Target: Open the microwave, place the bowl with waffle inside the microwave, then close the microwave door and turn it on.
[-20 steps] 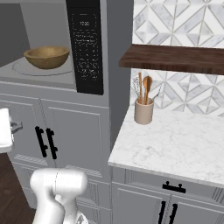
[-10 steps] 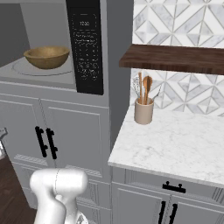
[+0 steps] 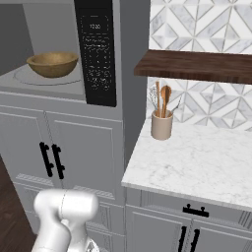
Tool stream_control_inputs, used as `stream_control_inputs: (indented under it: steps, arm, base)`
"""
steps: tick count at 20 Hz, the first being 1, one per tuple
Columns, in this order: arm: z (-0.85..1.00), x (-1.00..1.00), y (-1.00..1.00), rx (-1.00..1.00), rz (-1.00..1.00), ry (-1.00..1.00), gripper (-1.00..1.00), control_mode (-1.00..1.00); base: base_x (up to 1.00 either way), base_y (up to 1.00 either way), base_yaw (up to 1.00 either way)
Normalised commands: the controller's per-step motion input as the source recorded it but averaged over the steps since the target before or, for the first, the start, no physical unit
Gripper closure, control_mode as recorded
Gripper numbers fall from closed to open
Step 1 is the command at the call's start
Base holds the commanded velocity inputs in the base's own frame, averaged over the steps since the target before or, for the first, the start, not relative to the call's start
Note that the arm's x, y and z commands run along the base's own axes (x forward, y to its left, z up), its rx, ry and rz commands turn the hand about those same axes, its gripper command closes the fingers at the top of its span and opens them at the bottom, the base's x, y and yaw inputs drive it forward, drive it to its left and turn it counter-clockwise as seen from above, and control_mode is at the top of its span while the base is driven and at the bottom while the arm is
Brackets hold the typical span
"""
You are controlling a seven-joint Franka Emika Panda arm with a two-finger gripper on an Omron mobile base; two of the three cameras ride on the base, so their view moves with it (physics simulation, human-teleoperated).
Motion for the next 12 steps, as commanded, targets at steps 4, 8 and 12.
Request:
stream_control_inputs:
  steps: [4,8,12]
  arm:
    - [0.0,-0.13,0.96,-0.14,0.0,-0.28,1.0,-1.0]
    - [0.0,-0.01,1.0,-0.21,0.0,-0.2,1.0,-1.0]
    - [-0.09,-0.01,1.0,-0.29,0.0,-0.13,1.0,-1.0]
  base:
    - [0.0,0.0,0.0]
    - [0.0,0.0,0.0]
    - [0.0,0.0,0.0]
